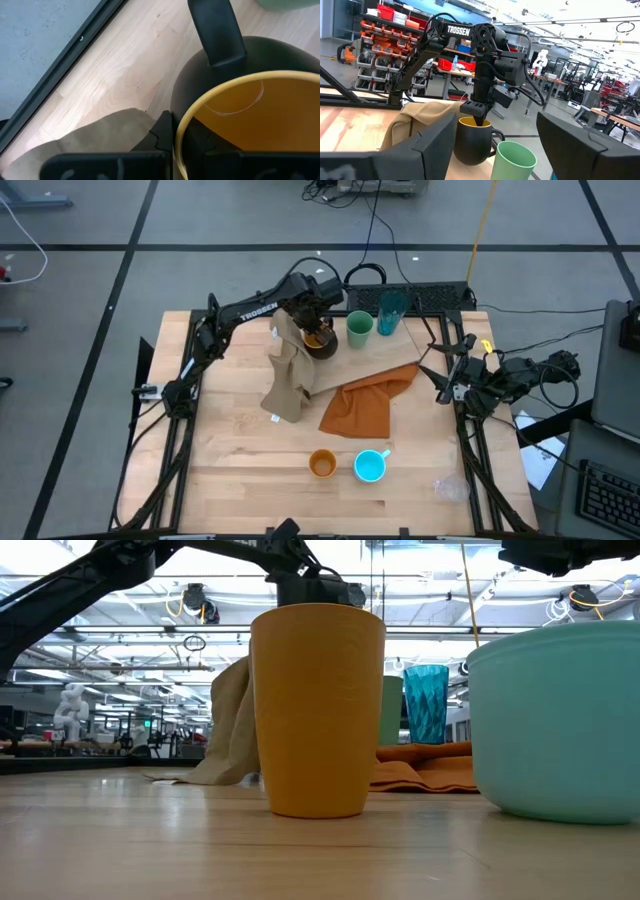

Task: Stack small to large cups/mugs on shelf
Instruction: Put the black mug on the shelf, then put the orange cup on the shelf

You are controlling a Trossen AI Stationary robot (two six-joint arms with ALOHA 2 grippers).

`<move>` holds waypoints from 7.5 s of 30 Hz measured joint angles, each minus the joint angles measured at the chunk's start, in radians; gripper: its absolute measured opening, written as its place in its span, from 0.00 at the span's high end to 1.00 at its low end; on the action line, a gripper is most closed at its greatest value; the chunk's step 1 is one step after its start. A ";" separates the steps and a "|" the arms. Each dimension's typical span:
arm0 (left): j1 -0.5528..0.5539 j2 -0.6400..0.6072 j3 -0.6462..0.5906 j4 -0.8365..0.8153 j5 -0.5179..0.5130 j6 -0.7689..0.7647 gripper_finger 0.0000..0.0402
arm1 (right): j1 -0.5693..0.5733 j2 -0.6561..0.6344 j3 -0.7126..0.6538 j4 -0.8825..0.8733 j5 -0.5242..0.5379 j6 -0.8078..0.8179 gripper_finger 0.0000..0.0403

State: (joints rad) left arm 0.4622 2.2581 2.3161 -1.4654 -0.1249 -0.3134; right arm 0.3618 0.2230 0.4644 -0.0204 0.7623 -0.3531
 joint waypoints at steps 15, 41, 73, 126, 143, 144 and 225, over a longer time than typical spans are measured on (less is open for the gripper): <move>0.002 0.000 0.000 0.002 -0.002 0.024 0.97 | 0.000 0.000 0.000 0.000 0.000 0.000 0.34; 0.005 -0.002 -0.036 0.058 0.049 0.031 0.91 | 0.000 0.000 0.000 0.000 0.000 0.000 0.34; 0.009 -0.002 -0.035 0.077 0.074 0.031 0.70 | 0.000 0.000 0.000 -0.001 0.000 0.000 0.34; -0.022 -0.134 0.040 0.044 0.220 0.097 0.63 | 0.000 0.000 0.000 -0.006 0.000 -0.010 0.34; -0.555 -0.836 0.041 -0.080 -0.364 0.124 0.63 | 0.042 0.000 0.153 0.031 0.056 -0.139 0.34; -0.607 -0.869 0.039 -0.116 -0.422 0.078 0.63 | 0.054 0.000 0.186 -0.023 0.078 -0.110 0.34; -0.799 -2.148 -2.047 1.297 -0.113 0.178 0.77 | -0.040 -0.092 0.062 -0.286 -0.452 0.304 1.00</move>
State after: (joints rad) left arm -0.3370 0.1101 0.2687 -0.1688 -0.2375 -0.1358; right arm 0.3220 0.1308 0.5262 -0.3065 0.3102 -0.0493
